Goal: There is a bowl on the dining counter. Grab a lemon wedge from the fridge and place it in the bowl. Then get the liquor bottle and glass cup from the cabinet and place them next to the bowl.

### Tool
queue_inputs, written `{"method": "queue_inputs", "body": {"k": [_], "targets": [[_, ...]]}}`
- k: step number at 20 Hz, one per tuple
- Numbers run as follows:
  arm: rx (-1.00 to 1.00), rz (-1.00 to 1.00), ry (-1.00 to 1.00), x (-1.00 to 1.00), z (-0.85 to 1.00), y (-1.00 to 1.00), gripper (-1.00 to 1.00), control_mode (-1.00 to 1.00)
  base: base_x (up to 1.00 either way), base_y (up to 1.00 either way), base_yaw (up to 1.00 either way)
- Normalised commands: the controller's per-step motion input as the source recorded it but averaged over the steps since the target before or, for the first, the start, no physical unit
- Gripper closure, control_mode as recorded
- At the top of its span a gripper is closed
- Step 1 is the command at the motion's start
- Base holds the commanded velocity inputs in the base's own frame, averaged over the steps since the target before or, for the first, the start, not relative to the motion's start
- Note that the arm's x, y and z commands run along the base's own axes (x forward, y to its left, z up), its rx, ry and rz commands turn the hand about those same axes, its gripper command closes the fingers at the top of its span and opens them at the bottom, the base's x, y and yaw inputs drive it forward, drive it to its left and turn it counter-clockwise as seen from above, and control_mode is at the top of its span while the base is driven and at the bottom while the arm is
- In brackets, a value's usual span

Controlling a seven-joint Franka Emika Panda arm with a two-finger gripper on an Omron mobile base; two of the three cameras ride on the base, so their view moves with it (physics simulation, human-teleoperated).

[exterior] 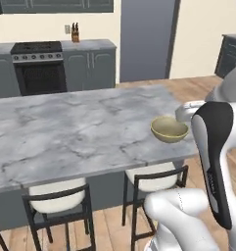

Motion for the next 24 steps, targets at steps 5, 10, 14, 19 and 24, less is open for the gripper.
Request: {"method": "queue_inputs", "body": {"k": [5,10,14,19,24], "targets": [[0.0,0.0,0.0,0.0,0.0,0.0,1.0,1.0,0.53,-0.98,0.31],[0.0,0.0,0.0,0.0,0.0,0.0,1.0,1.0,0.48,-0.8,0.19],[0.0,0.0,0.0,0.0,0.0,0.0,1.0,1.0,1.0,-0.04,0.16],[0.0,0.0,0.0,0.0,0.0,0.0,1.0,1.0,1.0,0.16,0.14],[0.0,0.0,0.0,0.0,0.0,0.0,1.0,1.0,0.81,0.14,0.14]]}}
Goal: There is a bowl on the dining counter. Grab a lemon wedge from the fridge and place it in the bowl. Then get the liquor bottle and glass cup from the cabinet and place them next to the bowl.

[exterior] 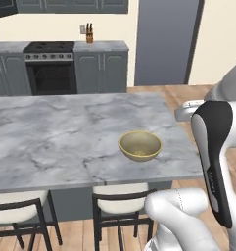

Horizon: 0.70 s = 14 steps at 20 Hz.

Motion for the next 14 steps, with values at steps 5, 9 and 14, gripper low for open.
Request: {"method": "queue_inputs", "body": {"k": [5,9,14], "targets": [[0.0,0.0,0.0,0.0,0.0,0.0,1.0,1.0,0.7,0.19,0.14],[0.0,0.14,0.42,0.91,-0.68,0.23,1.0,-1.0,0.0,0.0,0.0],[0.0,0.13,0.44,1.0,-0.88,0.21,1.0,-1.0,0.0,0.0,0.0]]}}
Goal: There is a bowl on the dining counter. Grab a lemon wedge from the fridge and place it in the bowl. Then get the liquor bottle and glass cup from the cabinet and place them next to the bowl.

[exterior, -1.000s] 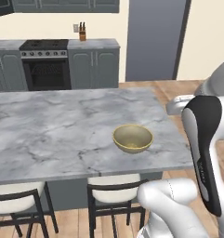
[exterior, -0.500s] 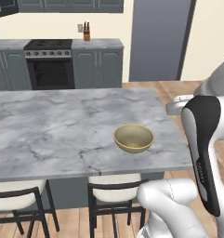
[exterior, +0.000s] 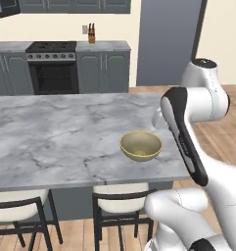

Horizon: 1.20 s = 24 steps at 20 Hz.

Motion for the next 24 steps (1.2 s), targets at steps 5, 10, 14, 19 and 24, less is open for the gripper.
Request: {"method": "queue_inputs", "body": {"k": [5,10,14,19,24], "targets": [[0.0,0.1,0.31,0.96,-0.98,0.3,1.0,-1.0,0.0,0.0,0.0],[0.0,0.04,0.13,0.91,-0.77,0.08,1.0,-1.0,0.0,0.0,0.0],[-0.01,0.0,0.0,0.68,-0.67,0.0,1.0,-1.0,0.0,0.0,0.0],[-0.02,0.0,0.0,0.49,-0.73,0.0,1.0,-1.0,0.0,0.0,0.0],[0.0,0.0,-0.02,0.33,-0.65,0.0,1.0,-1.0,0.0,0.0,0.0]]}}
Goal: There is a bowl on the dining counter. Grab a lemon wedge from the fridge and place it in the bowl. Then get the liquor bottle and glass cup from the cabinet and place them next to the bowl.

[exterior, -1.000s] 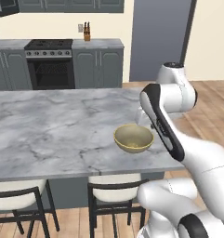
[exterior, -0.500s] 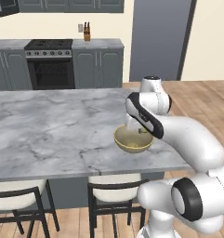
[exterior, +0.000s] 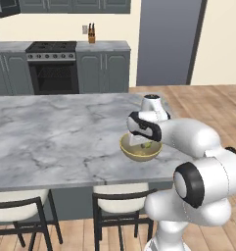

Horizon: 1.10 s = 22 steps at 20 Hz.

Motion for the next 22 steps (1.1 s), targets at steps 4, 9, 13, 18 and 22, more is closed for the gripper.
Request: {"method": "queue_inputs", "body": {"k": [4,9,13,18,22], "targets": [[0.0,0.0,0.0,0.34,-0.45,0.0,1.0,-1.0,0.0,0.0,0.0],[0.0,0.0,0.0,0.33,-0.29,0.0,1.0,-1.0,0.0,0.0,0.0],[0.0,0.0,0.0,0.31,-0.26,0.0,1.0,-1.0,0.0,0.0,0.0],[0.0,0.0,0.0,0.13,-0.09,0.0,-1.0,-1.0,0.0,0.0,0.0],[0.0,0.0,-0.06,0.0,0.04,-0.03,-1.0,-1.0,0.0,0.0,0.0]]}}
